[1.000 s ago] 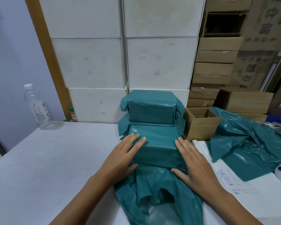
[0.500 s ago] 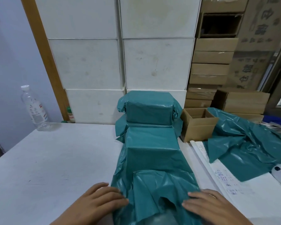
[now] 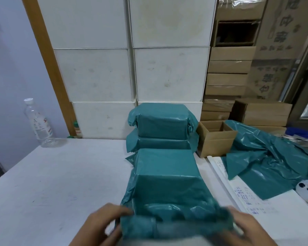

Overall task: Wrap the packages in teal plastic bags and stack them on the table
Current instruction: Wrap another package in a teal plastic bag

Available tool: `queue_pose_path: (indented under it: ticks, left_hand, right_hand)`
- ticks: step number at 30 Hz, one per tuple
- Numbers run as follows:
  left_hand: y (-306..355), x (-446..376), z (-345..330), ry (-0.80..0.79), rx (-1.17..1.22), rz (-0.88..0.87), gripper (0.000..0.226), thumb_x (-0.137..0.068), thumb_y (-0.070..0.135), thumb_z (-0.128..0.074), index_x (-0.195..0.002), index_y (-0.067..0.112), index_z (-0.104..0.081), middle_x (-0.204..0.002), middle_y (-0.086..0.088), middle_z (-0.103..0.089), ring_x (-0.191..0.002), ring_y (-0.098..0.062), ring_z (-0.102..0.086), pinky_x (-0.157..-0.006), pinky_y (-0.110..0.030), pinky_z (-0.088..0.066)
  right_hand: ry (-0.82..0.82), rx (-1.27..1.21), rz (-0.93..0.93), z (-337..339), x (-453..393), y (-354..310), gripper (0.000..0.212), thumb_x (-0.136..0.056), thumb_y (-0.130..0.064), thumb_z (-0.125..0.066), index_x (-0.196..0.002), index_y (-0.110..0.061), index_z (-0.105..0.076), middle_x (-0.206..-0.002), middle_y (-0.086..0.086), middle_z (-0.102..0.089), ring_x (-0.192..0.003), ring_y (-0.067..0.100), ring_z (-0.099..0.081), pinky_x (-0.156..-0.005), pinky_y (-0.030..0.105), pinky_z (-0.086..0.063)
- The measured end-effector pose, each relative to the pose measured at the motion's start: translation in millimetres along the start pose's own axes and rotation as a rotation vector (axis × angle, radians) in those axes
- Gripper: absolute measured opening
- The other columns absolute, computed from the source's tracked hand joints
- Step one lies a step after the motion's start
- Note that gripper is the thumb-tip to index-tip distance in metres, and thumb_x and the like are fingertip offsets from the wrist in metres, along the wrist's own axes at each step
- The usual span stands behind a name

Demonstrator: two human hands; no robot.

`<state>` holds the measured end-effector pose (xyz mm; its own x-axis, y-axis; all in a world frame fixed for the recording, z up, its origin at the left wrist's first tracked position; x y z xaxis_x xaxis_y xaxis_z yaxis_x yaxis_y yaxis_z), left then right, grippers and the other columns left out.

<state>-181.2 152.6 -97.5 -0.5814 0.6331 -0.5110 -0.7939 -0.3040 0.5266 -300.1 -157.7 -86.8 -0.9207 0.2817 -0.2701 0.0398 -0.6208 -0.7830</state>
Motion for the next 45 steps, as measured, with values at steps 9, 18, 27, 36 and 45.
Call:
queue_pose_path:
  ticks: [9,18,27,36,45]
  left_hand:
    - [-39,-148,-11,0.065,0.347,0.478,0.033,-0.109,0.04,-0.042,-0.115,0.016,-0.063,-0.11,-0.009,-0.072,-0.104,-0.029,-0.069,-0.093,-0.05,-0.057]
    - [-60,-152,-32,0.212,0.252,0.606,0.009,-0.098,0.019,-0.049,-0.09,0.019,-0.053,-0.086,-0.002,-0.068,-0.077,-0.026,-0.064,-0.07,-0.044,-0.054]
    - [-55,-153,-38,0.208,0.264,0.672,0.021,-0.096,0.038,-0.054,-0.089,0.018,-0.059,-0.086,0.002,-0.07,-0.078,-0.018,-0.064,-0.066,-0.034,-0.048]
    - [-70,-156,-39,0.278,0.059,0.662,0.024,-0.092,0.026,-0.059,-0.083,0.006,-0.051,-0.077,-0.011,-0.067,-0.064,-0.018,-0.048,-0.058,-0.035,-0.039]
    - [-44,-165,-32,0.322,-0.327,0.363,0.032,-0.081,0.012,-0.067,-0.108,0.026,-0.057,-0.114,0.006,-0.058,-0.099,-0.021,-0.055,-0.075,-0.037,-0.05]
  right_hand:
    - [0.106,-0.391,-0.301,-7,-116,-7,0.017,-0.106,-0.029,-0.055,-0.113,-0.03,-0.071,-0.101,-0.01,-0.08,-0.093,0.008,-0.074,-0.074,0.024,-0.052]
    - [0.166,-0.396,-0.422,-34,-136,23,0.018,-0.098,-0.026,-0.055,-0.094,-0.023,-0.072,-0.092,0.001,-0.079,-0.094,0.024,-0.074,-0.076,0.037,-0.058]
    - [0.185,-0.36,-0.424,-38,-137,22,0.013,-0.086,-0.026,-0.069,-0.097,-0.021,-0.074,-0.091,-0.002,-0.08,-0.091,0.023,-0.075,-0.087,0.049,-0.062]
    - [0.241,-0.464,-0.486,-41,-141,34,0.01,-0.094,-0.015,-0.073,-0.092,-0.007,-0.067,-0.087,0.007,-0.079,-0.07,0.015,-0.073,-0.052,0.021,-0.051]
    - [0.196,-0.431,-0.608,-48,-151,48,0.034,-0.085,-0.025,-0.073,-0.115,-0.025,-0.058,-0.106,0.003,-0.069,-0.094,0.023,-0.068,-0.081,0.042,-0.057]
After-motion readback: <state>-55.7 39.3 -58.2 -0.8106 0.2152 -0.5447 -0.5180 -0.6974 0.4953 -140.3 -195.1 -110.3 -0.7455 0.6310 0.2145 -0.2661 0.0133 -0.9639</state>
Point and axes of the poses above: each hand's wrist, its own x-axis away from the middle knuckle, its own z-axis out of the back of the hand, y = z × x, the point moved 6 cm from there along -x, towards the middle knuckle
